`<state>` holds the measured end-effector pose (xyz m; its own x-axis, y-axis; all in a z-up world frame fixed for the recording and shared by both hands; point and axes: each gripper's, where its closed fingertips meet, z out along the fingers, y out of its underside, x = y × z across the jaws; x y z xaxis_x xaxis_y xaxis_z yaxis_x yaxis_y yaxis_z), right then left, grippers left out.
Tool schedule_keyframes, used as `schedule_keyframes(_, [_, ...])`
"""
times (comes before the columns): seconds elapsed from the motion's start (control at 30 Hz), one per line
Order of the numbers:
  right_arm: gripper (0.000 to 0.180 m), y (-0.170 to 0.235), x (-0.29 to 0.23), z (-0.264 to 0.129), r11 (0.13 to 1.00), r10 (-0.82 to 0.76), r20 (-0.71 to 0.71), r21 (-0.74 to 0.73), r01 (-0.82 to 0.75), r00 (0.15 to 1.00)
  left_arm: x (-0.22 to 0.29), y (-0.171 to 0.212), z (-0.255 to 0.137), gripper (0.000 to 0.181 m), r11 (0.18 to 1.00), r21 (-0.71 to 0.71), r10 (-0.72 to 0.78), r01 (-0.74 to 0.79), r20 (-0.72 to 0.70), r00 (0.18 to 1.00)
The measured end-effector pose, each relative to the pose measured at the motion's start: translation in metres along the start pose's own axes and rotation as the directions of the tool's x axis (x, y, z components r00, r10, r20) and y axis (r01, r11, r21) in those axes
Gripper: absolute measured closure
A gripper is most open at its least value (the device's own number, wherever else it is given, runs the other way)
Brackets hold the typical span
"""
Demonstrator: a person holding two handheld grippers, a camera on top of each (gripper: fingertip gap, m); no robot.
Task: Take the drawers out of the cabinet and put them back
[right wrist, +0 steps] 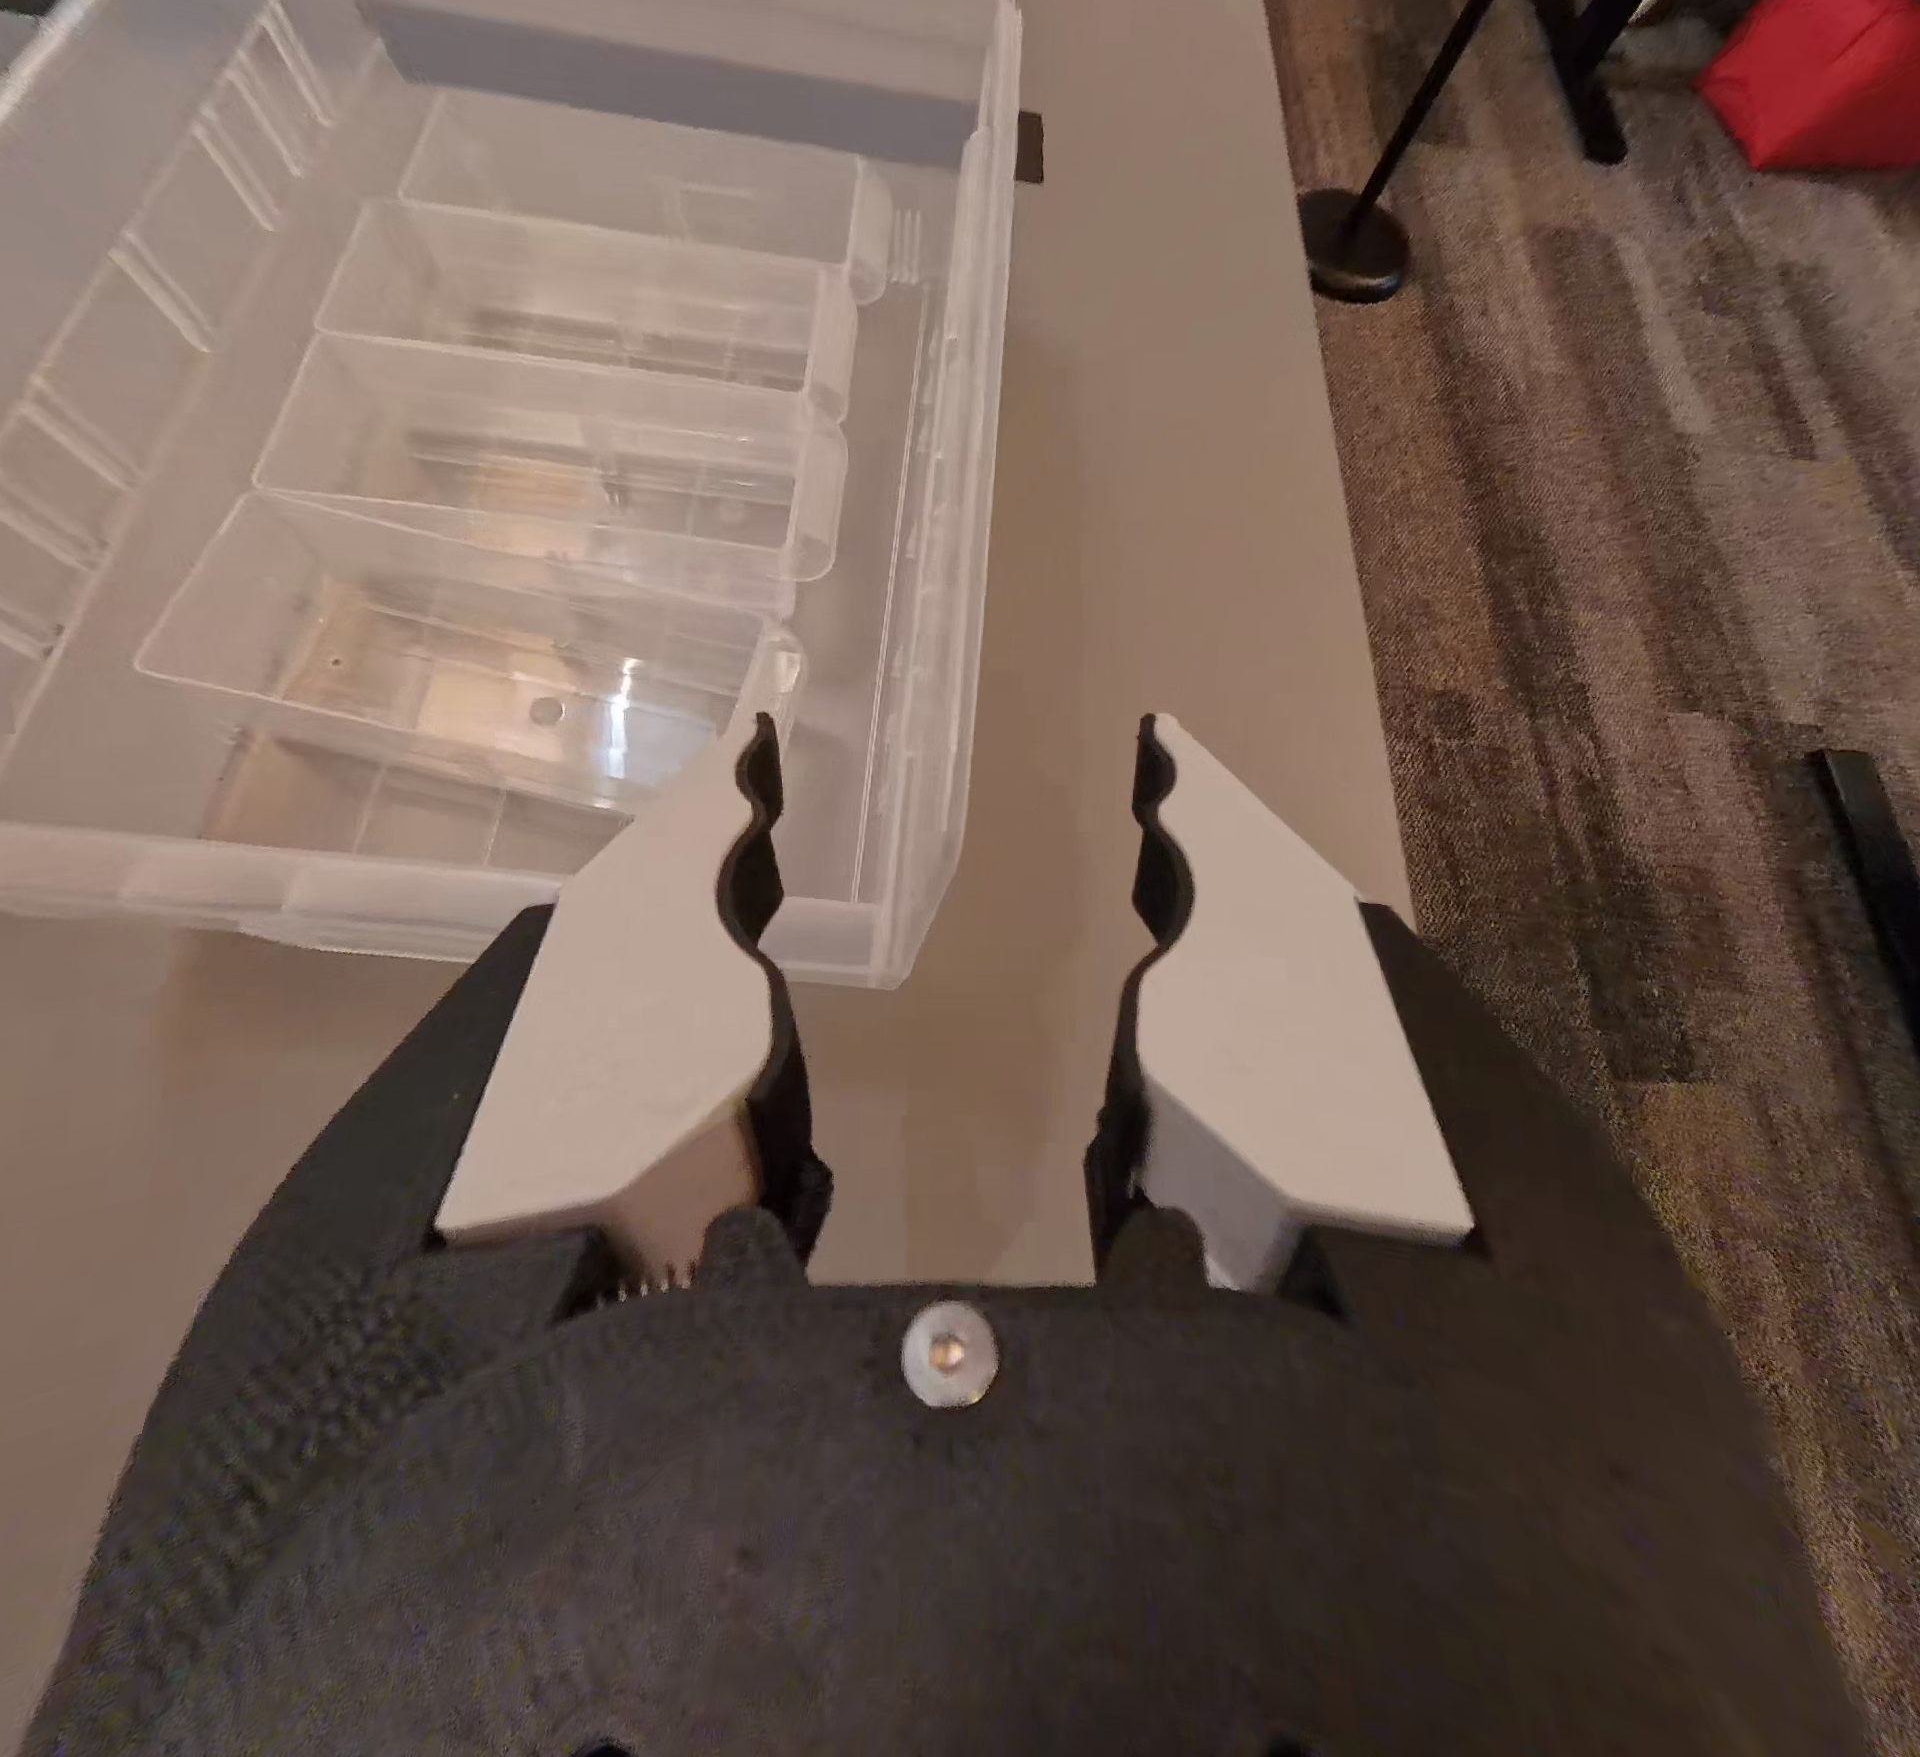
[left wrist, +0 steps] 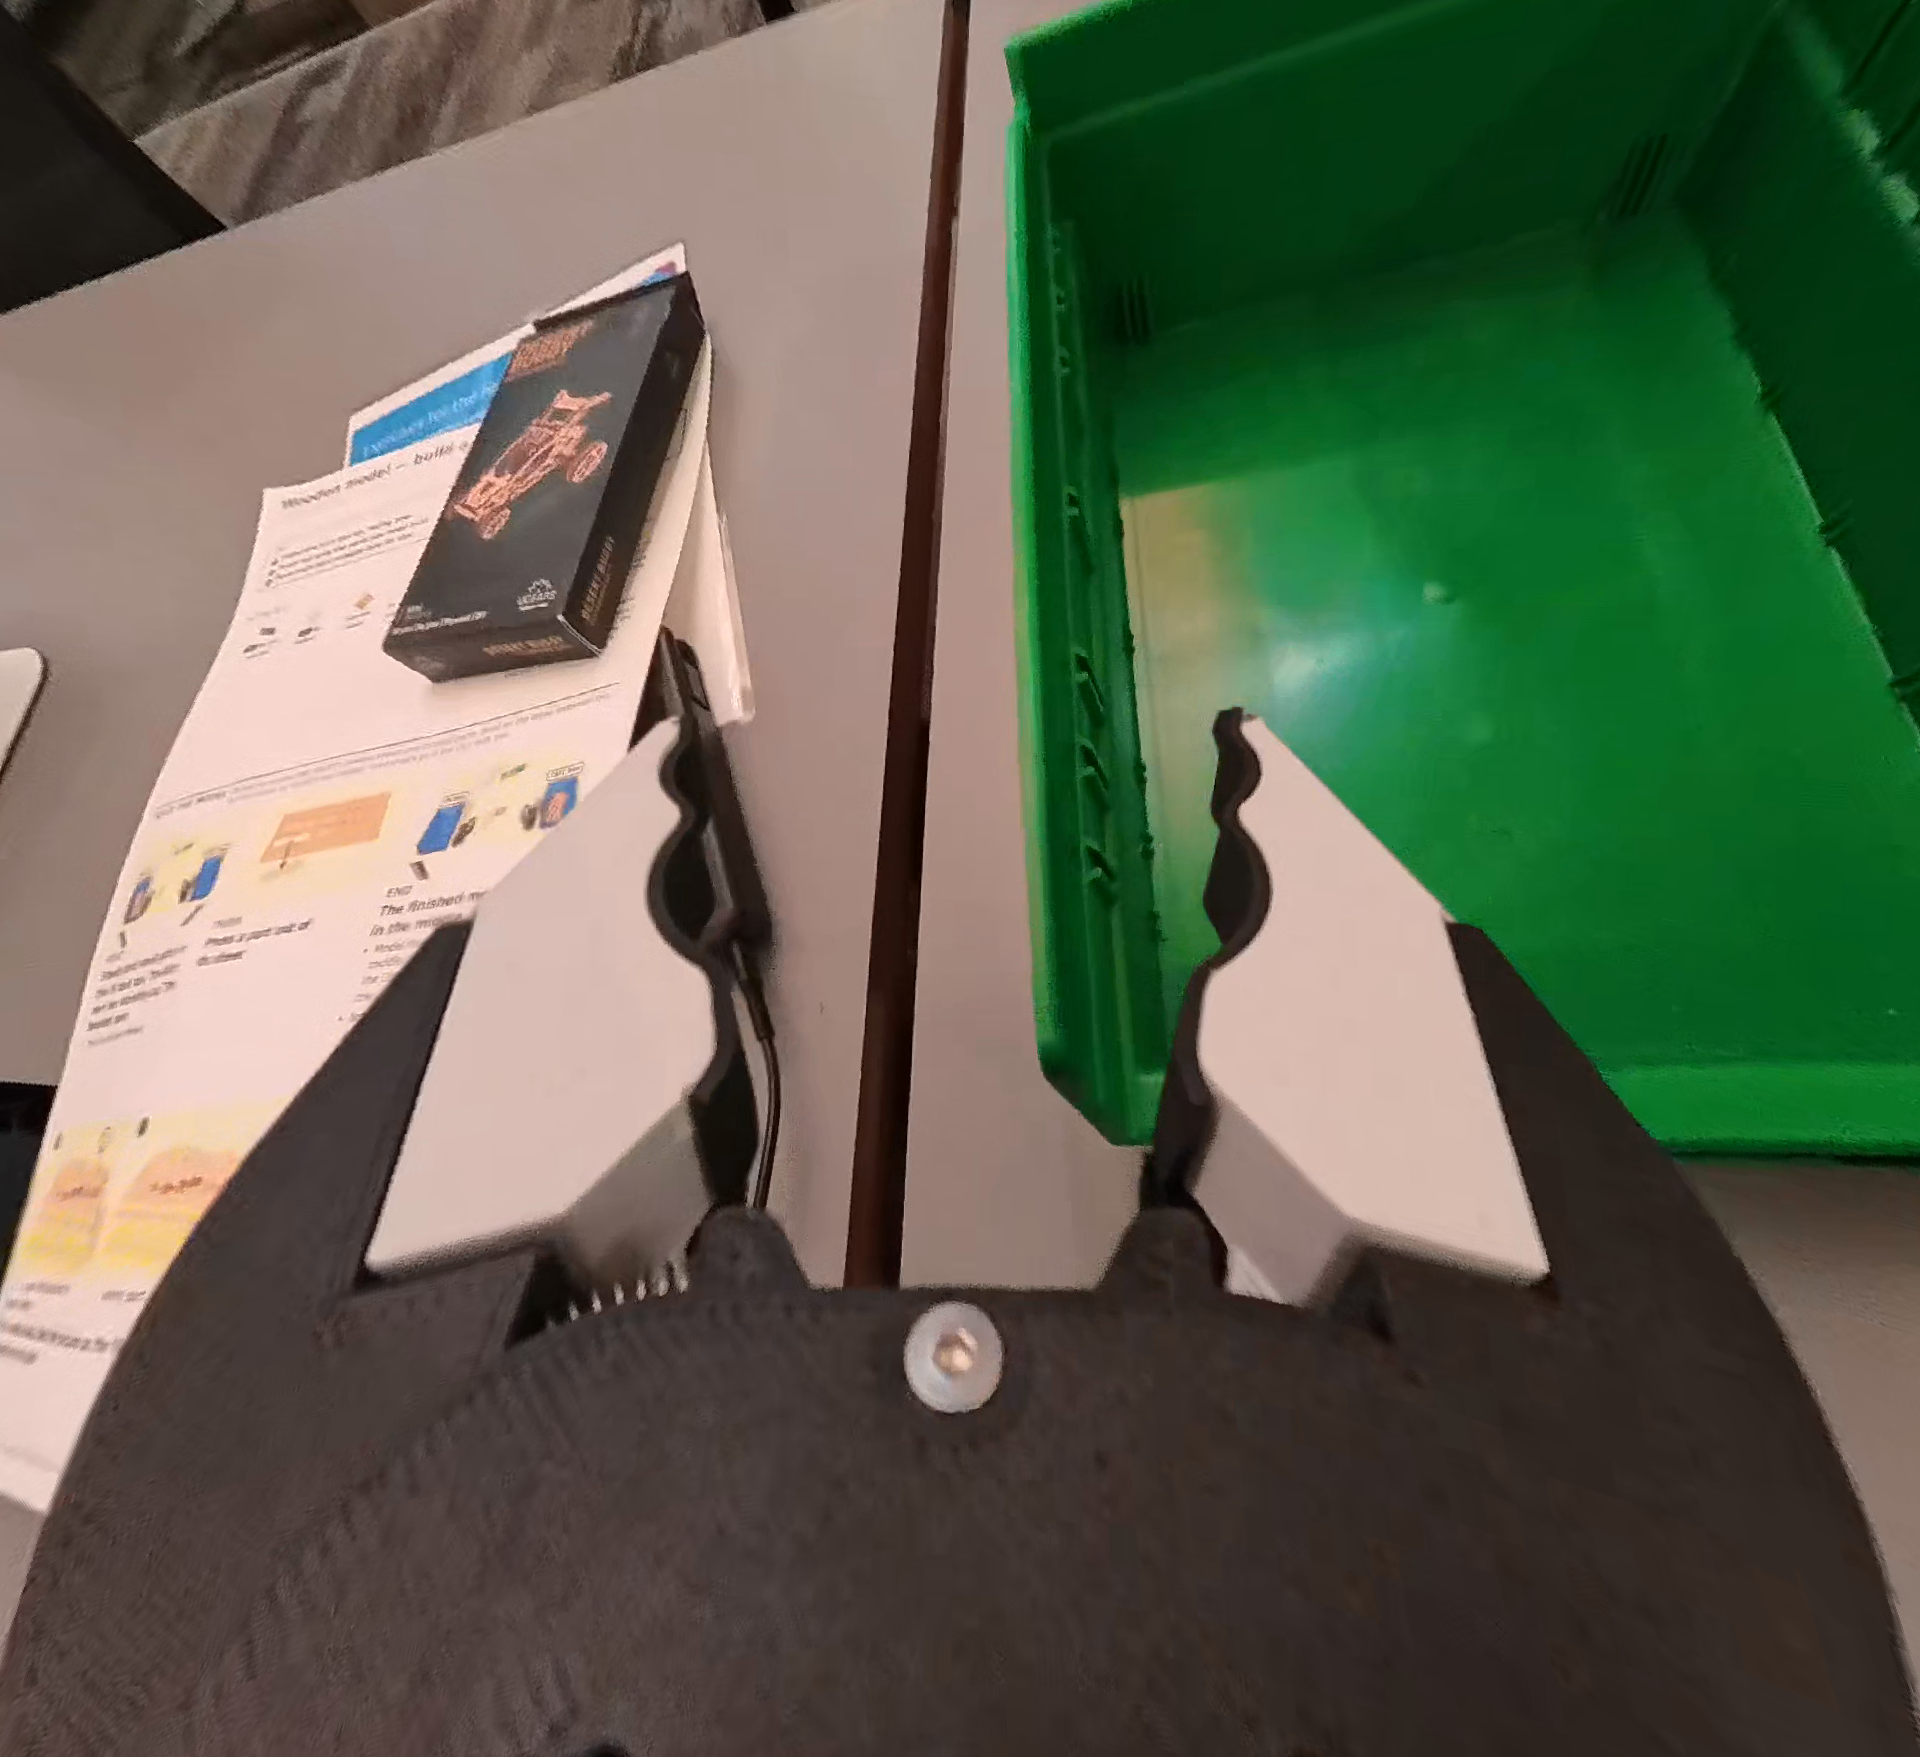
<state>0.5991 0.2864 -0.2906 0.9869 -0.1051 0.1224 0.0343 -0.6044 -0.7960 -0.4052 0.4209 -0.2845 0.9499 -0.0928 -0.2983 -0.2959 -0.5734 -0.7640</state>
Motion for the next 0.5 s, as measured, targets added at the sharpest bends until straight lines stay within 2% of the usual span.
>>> schedule_keyframes(0.07, [0.117,0.005,-0.007,0.006,1.0,-0.001,0.024,-0.022,0.001,1.0,-0.002,0.006,0.006,0.088,1.0,-0.021,0.022,-0.022,0.025,0.999])
schedule_keyframes(0.23, [0.132,0.015,-0.022,0.018,0.998,-0.007,0.073,-0.069,0.012,0.997,0.003,0.028,0.022,0.092,0.997,-0.073,-0.026,0.025,-0.021,0.999])
schedule_keyframes(0.5, [0.149,0.019,-0.015,0.022,0.995,-0.042,0.024,-0.091,0.044,0.999,0.017,0.036,0.038,0.096,0.994,-0.107,-0.018,0.013,-0.043,0.999])
